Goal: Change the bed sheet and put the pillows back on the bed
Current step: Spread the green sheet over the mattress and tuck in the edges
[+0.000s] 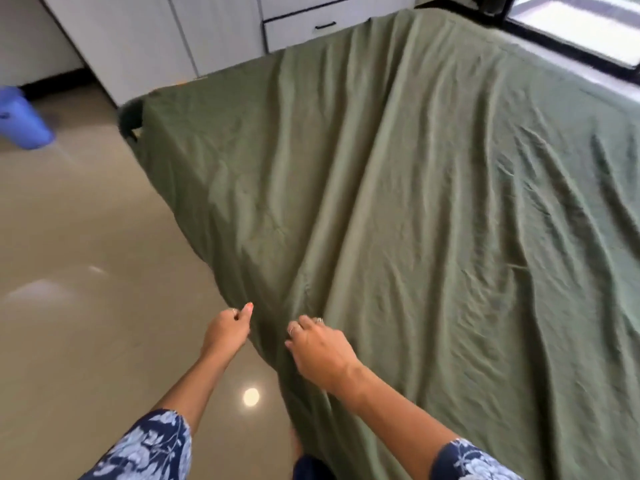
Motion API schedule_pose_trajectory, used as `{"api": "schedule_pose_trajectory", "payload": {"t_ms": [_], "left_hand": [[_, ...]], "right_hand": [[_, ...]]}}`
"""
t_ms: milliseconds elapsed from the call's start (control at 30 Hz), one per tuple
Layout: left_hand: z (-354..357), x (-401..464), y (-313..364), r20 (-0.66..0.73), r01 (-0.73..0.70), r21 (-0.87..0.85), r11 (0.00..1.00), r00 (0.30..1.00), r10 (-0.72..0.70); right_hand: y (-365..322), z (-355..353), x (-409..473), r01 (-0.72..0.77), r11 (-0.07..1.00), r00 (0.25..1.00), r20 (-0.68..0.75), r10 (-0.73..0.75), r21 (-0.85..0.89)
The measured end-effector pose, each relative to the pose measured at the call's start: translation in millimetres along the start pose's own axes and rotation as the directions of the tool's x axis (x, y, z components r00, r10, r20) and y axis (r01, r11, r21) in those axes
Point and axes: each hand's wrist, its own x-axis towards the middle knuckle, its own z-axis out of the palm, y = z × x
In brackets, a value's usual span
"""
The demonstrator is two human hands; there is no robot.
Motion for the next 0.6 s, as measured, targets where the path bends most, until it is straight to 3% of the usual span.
{"api": "schedule_pose_trajectory", "payload": {"t_ms": [100, 167, 333, 400, 467, 600], "left_hand": [[-18, 50, 18, -0.108, 0.041, -0.043, 0.998, 0.993, -0.046], [-27, 81, 41, -0.167, 0.048, -0.060, 0.997, 0.984, -0.058], [-22, 143, 83, -0.155, 0.068, 0.070, 0.995, 0.986, -0.056], [-24, 157, 89, -0.107, 0.024, 0.147, 0.989, 0.994, -0.008], [-37, 161, 86, -0.091, -0.025, 0.226, 0.974, 0.995, 0.047], [-80, 161, 57, -0.291, 0.082, 0.218, 0.973, 0.957, -0.015]], "right_hand": [[-14, 14, 74, -0.027, 0.997, 0.998, -0.058, 0.031, 0.069], [-15, 31, 116, -0.122, 0.993, 0.987, -0.108, 0.120, -0.004], [-8, 48, 165, -0.231, 0.965, 0.969, 0.061, 0.239, -0.122], [-5, 36, 174, -0.189, 0.967, 0.972, 0.107, 0.209, -0.169], [-8, 24, 188, -0.115, 0.989, 0.970, 0.203, 0.132, -0.091], [-47, 17, 218, -0.038, 0.993, 0.916, 0.401, -0.009, 0.109]]}}
